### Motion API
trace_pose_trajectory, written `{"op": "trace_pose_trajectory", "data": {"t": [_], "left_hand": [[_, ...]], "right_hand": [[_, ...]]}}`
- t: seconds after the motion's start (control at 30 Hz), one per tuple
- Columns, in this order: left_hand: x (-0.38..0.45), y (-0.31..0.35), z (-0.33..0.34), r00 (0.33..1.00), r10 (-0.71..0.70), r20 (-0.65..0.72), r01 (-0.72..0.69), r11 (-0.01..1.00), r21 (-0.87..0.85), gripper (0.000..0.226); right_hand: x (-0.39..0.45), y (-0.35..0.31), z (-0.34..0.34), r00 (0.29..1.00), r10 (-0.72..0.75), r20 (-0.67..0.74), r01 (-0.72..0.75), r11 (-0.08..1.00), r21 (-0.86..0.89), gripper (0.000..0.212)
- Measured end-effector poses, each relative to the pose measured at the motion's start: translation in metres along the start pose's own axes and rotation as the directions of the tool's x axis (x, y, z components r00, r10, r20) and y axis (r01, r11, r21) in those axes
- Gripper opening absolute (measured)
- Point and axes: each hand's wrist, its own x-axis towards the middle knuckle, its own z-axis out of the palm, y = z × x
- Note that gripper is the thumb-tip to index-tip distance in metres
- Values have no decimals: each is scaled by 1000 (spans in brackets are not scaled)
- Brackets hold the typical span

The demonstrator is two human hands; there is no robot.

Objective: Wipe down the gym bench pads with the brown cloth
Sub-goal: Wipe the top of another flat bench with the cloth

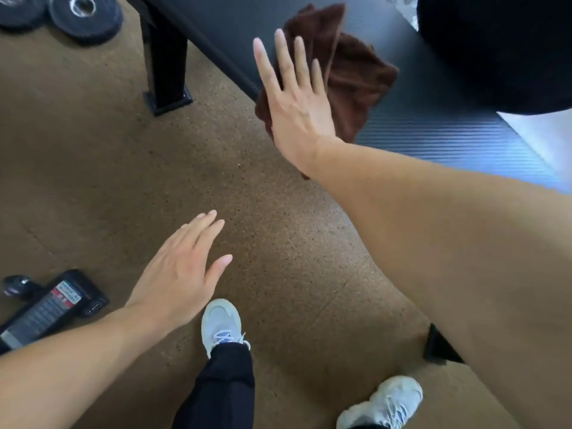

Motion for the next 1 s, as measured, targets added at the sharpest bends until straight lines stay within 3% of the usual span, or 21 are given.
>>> {"op": "trace_pose_trajectory", "data": {"t": [0.27, 0.47, 0.73, 0.87, 1.0], "left_hand": [[27, 119, 9, 996, 86, -23, -83, 992, 95, 64], [33, 252, 53, 988, -55, -146, 28, 984, -178, 61], [17, 366, 116, 986, 162, -50, -166, 983, -81, 64], [12, 413, 144, 961, 273, 36, -273, 962, -13, 68], [16, 461, 169, 921, 375, 100, -382, 922, 58, 74]], "right_hand": [[-143, 61, -13, 990, -61, 130, 63, 998, -16, 75], [-277, 135, -5, 980, -50, 192, 56, 998, -26, 73], [-460, 234, -8, 958, 34, 283, -35, 999, -4, 73], [-561, 282, -5, 948, 149, 280, -152, 988, -11, 82], [-645, 316, -4, 880, 431, 198, -457, 882, 113, 89]]}}
